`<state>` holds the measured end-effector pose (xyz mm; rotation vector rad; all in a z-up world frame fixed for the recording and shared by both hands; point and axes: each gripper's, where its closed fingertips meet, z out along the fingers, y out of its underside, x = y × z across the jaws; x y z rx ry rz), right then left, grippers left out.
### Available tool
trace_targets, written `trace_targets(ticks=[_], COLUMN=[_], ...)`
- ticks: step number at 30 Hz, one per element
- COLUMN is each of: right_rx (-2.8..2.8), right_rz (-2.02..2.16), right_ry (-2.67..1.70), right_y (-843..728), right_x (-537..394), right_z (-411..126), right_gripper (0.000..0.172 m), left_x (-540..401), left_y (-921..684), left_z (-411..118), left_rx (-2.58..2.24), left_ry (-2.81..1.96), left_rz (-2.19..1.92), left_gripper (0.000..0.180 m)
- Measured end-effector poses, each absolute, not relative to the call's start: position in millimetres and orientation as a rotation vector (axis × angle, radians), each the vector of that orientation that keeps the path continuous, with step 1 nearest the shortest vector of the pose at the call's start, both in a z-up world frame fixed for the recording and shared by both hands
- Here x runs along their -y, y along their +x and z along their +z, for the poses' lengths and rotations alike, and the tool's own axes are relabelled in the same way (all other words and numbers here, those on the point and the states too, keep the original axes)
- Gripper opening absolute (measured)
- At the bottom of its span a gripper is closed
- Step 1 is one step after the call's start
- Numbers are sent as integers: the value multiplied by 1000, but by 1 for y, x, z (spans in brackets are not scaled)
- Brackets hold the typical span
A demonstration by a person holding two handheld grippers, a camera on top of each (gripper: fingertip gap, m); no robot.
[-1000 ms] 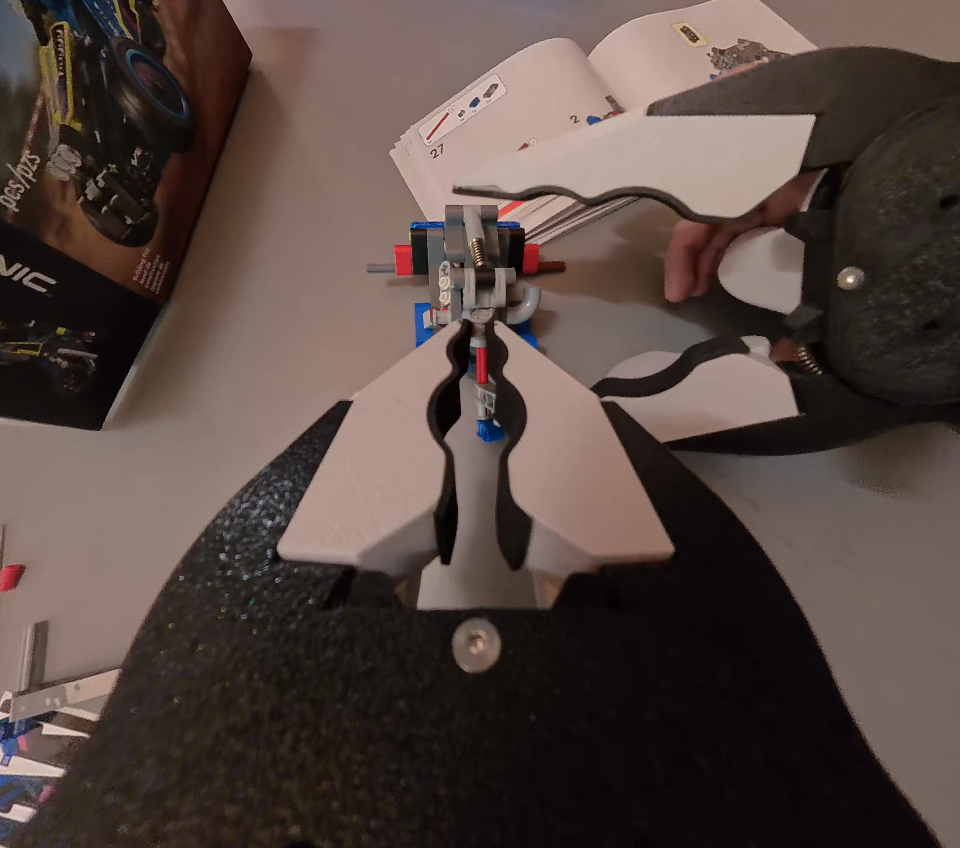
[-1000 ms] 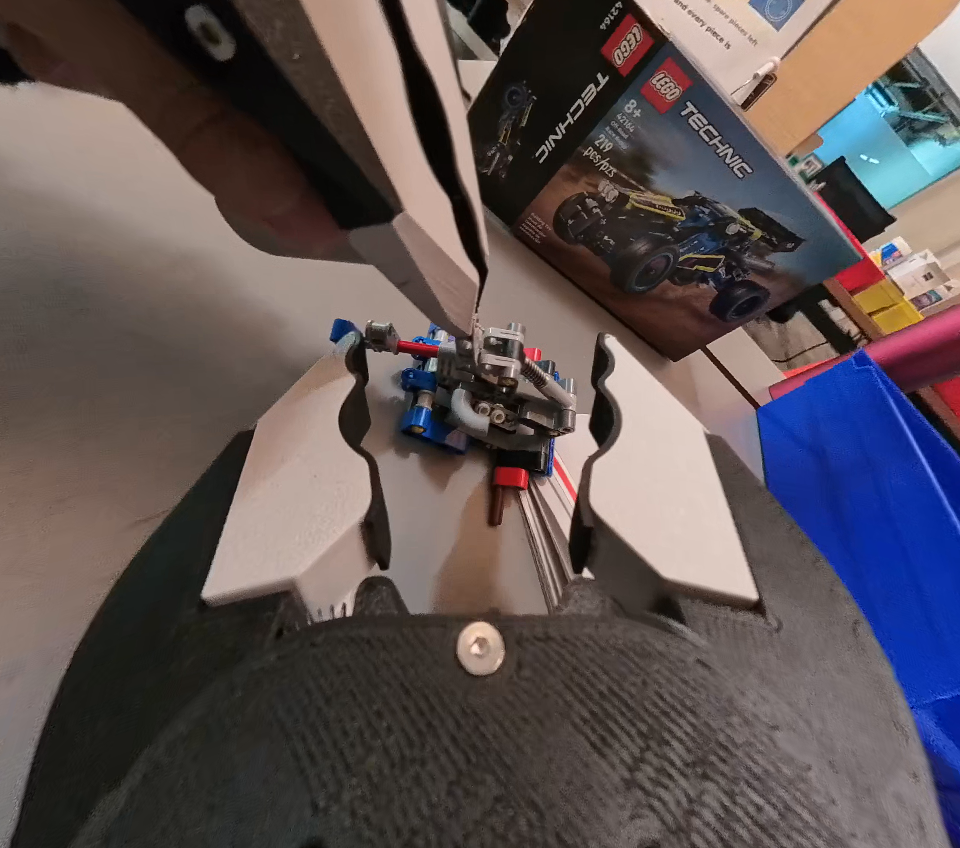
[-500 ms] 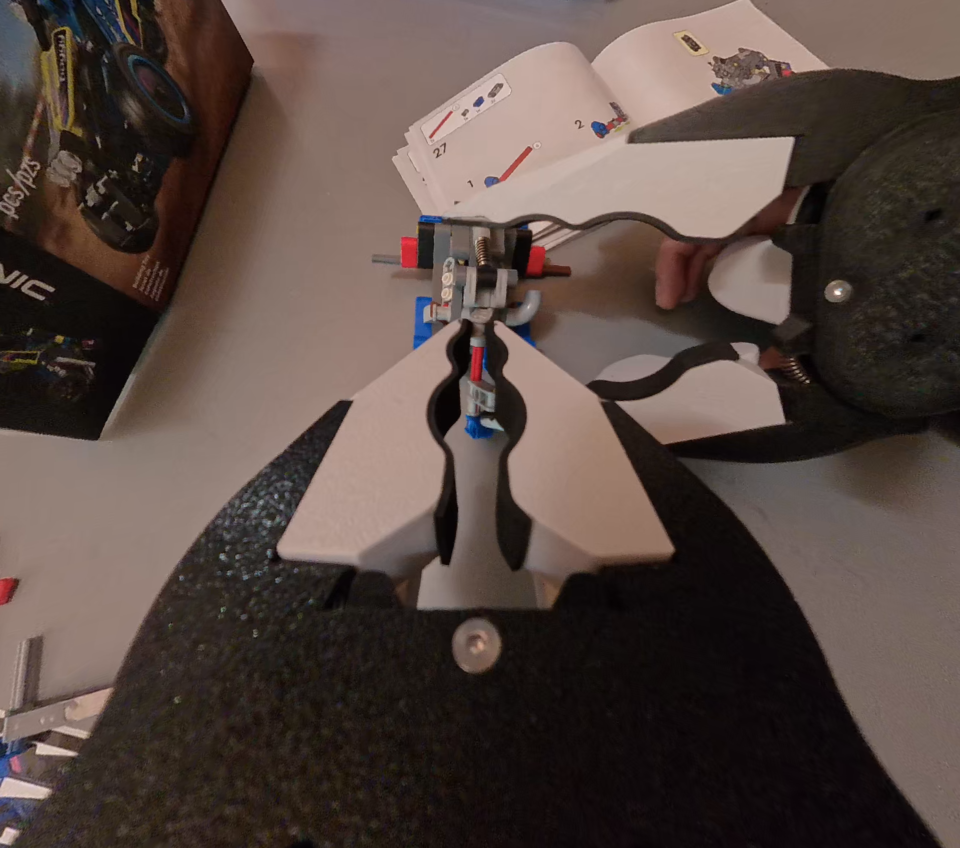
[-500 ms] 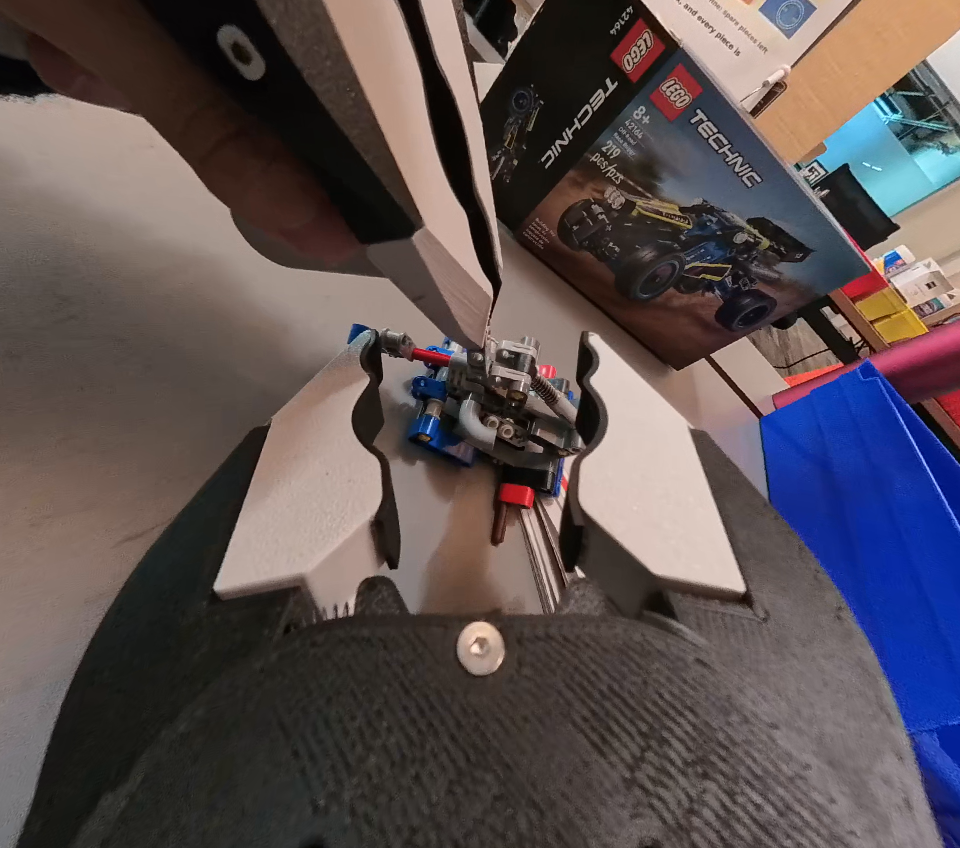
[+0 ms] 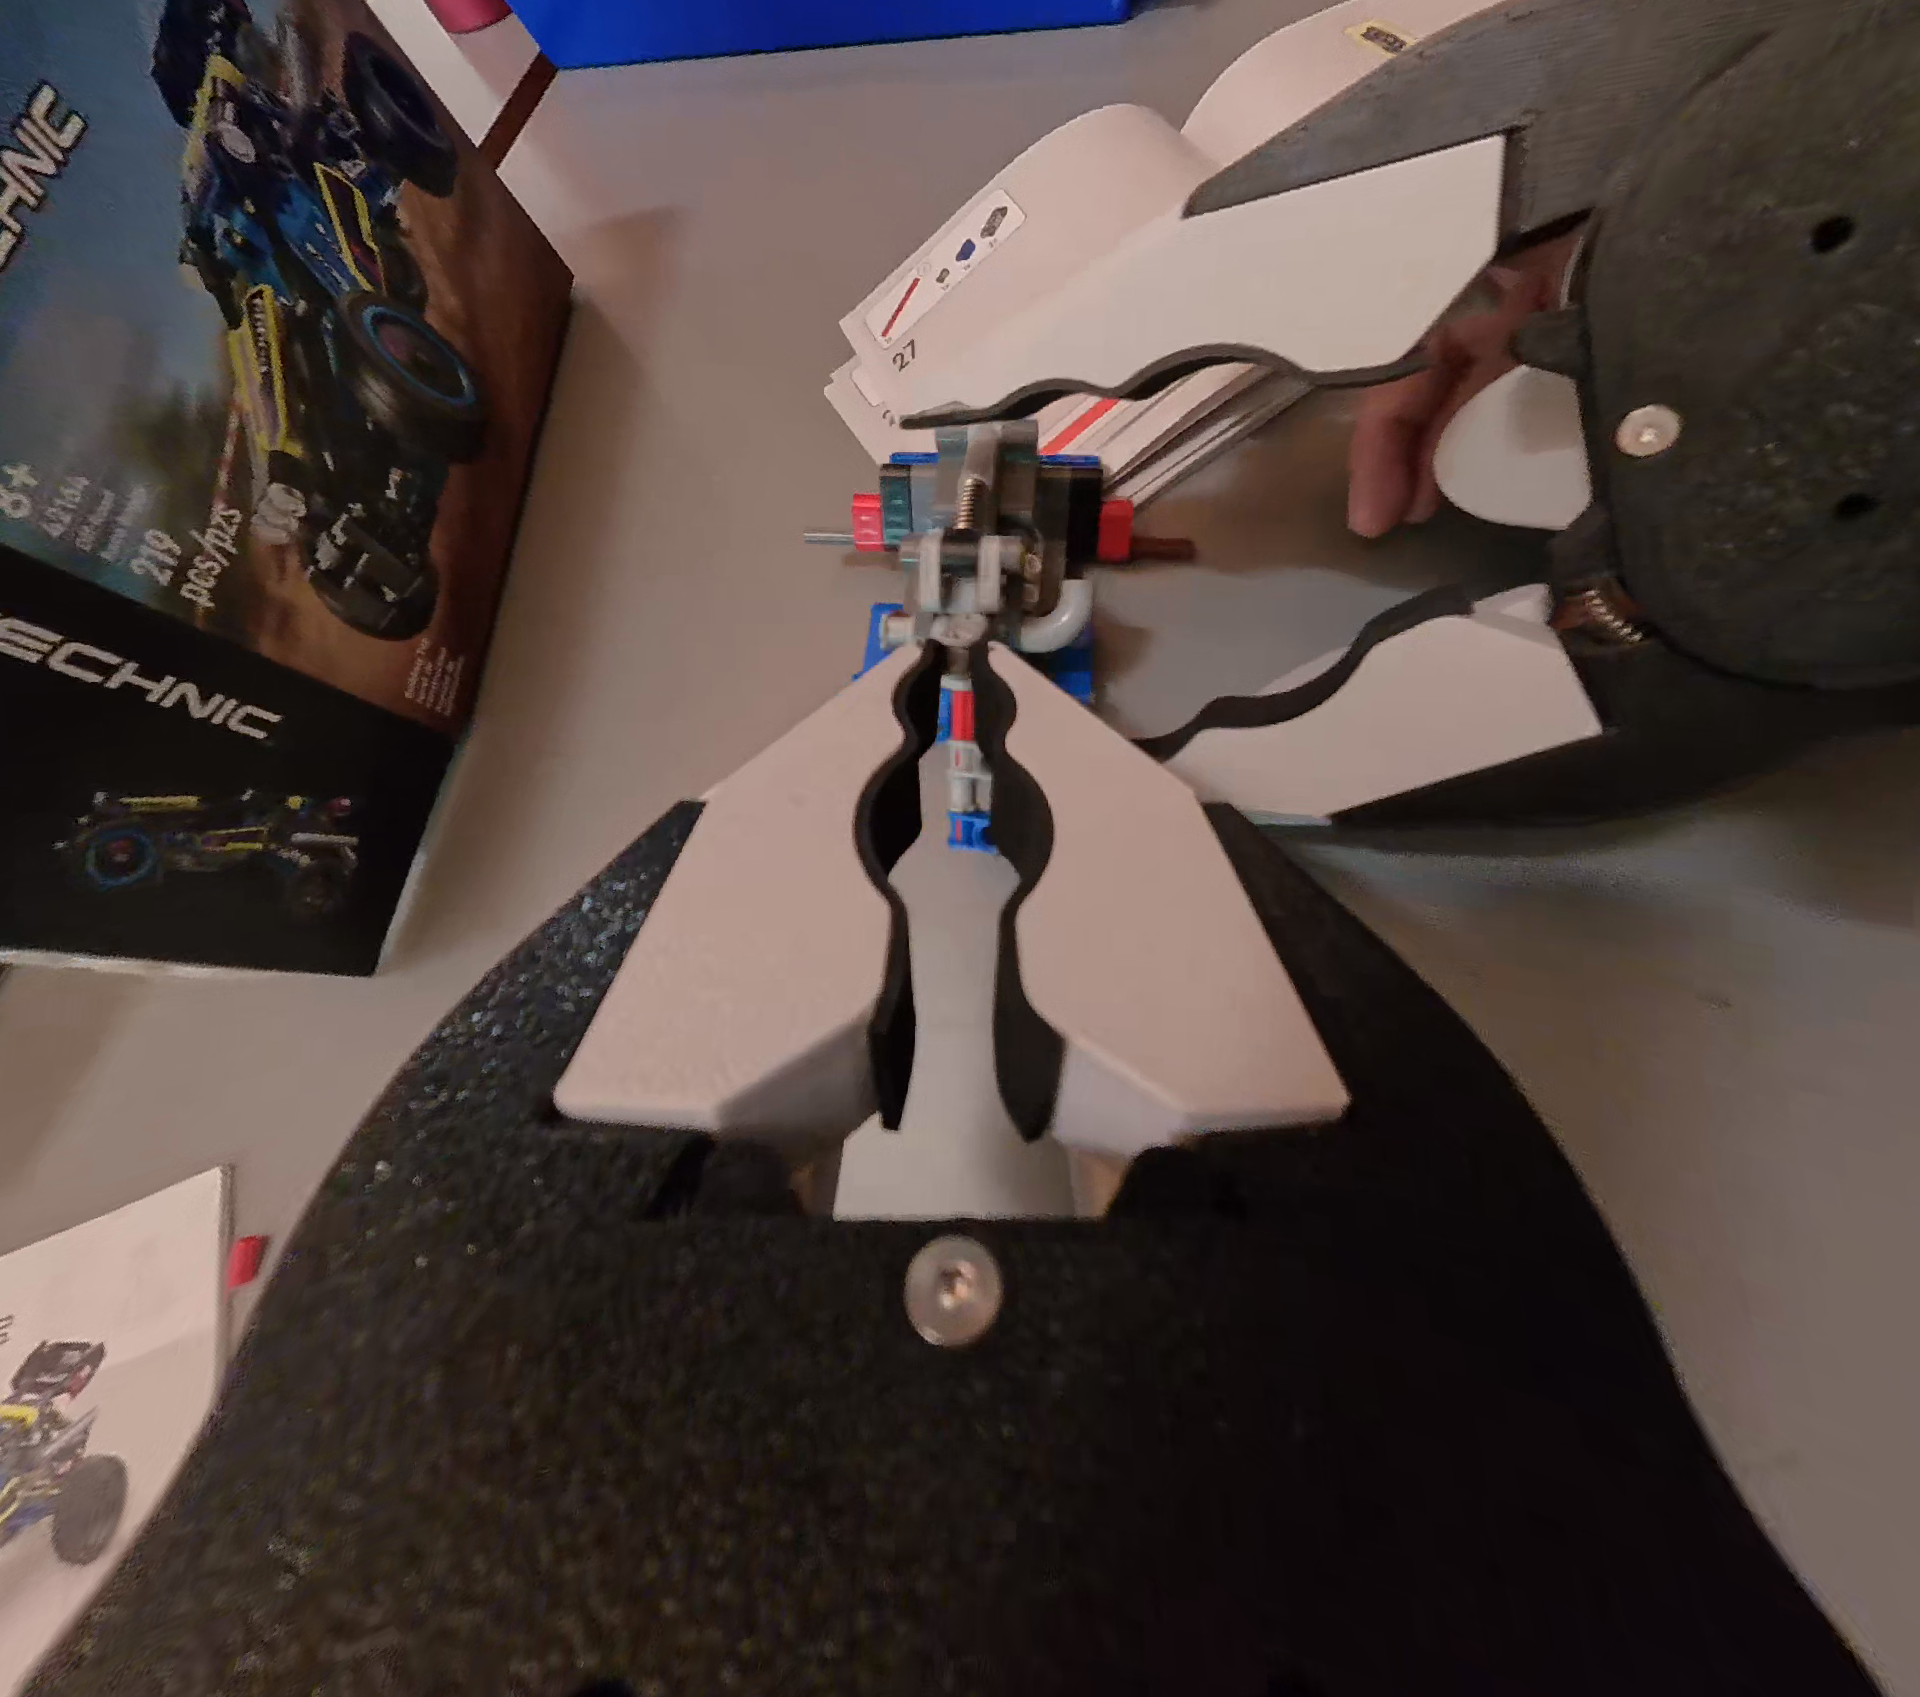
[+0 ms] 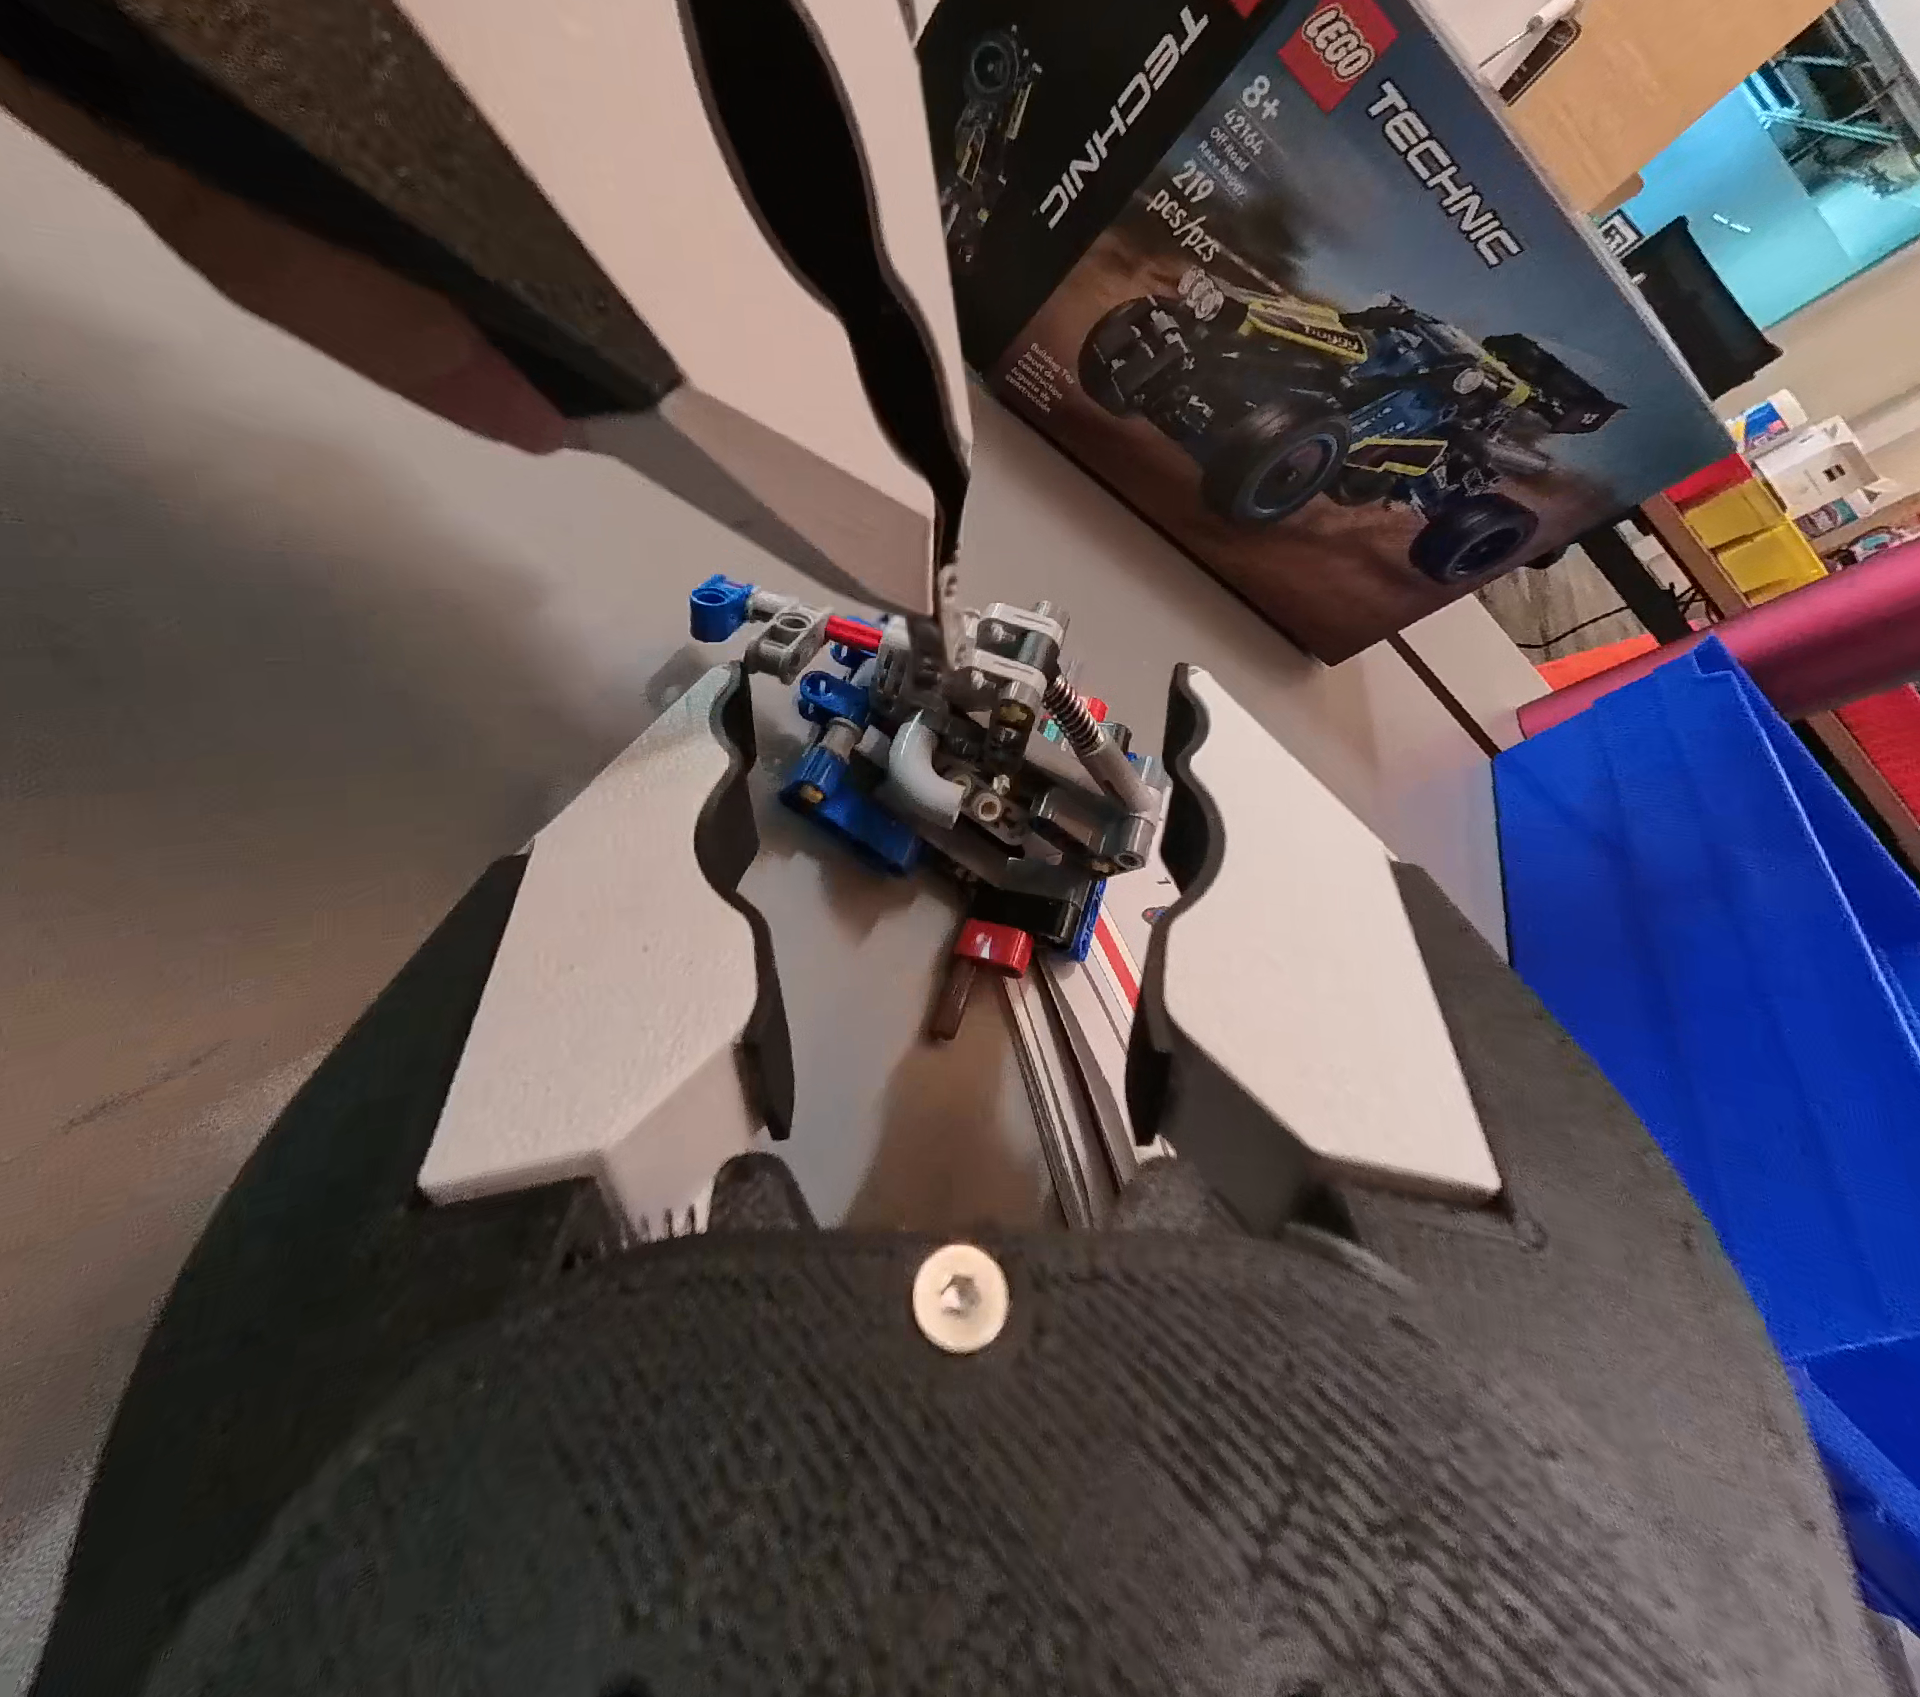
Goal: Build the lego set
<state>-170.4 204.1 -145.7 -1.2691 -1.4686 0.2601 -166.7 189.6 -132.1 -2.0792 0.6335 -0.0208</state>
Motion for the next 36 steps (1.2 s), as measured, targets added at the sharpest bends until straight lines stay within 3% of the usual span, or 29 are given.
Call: trace_targets(ticks=[19,25,36], right_rx=[1421,1405,1504], right_rz=[202,82,-3], right_ry=[-1211,-1162,-1279], right_y=[-169,-163,-160], right_x=[-199,-180,-175], right_z=[-135,-130,-161], right_gripper=[76,47,20], left_x=[-197,-195,-193], left_y=[-170,-166,-162], left_z=[-136,-136,-138], left_rx=[-721,-701,-653], left_ry=[-2098,-2095,-2110], left_rz=[-218,-290,-353], left_gripper=[2,2,2])
